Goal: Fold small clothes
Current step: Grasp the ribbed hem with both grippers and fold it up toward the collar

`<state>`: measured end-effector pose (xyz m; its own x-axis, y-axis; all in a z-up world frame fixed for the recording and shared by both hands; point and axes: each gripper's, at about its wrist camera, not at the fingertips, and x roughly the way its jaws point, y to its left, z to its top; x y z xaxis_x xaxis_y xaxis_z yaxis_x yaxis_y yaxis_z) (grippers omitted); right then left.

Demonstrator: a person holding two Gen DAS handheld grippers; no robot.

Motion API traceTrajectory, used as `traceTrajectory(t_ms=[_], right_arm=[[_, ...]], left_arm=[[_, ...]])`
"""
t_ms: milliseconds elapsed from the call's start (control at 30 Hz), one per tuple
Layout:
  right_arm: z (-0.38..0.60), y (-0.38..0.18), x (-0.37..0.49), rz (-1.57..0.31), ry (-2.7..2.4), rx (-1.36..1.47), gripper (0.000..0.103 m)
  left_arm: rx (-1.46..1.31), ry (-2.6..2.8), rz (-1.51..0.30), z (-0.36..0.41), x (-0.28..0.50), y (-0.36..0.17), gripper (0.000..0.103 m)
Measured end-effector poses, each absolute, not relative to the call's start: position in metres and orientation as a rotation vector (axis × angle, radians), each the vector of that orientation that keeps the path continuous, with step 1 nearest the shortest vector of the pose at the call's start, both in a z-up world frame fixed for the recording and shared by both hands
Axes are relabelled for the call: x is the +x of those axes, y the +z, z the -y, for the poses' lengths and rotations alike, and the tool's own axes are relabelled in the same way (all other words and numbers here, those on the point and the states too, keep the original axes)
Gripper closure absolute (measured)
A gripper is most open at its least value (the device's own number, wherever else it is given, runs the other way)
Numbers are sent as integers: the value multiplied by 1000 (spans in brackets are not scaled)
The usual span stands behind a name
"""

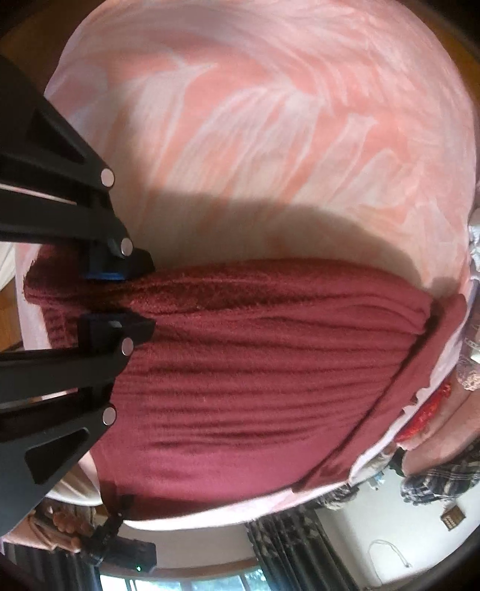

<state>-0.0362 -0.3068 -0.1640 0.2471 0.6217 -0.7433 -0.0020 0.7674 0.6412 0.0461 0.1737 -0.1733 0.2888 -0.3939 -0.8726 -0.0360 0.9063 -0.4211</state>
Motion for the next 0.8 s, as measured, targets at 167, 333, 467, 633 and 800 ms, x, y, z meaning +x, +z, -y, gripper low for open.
traceTrajectory(t_ms=[167,333,467,633,800], right_arm=[[310,-146,-29,-1208,530,652,97],[310,-126,-8,-1164,565,667,97],[317,-112,19,-1134,554,666,97],[325,-106,61,-1125,526,692,97],[338,-108,99,-1134,506,716,97]], left_arm=[[-488,-278,-1238,-185,47,-156,92],[-561,-304,-1210,-186,61,-140,92],[-584,-289,-1172,-190,78,-126,92],[-571,-280,-1133,-186,112,-119,92],[-565,-254,-1127,-180,152,-121,92]])
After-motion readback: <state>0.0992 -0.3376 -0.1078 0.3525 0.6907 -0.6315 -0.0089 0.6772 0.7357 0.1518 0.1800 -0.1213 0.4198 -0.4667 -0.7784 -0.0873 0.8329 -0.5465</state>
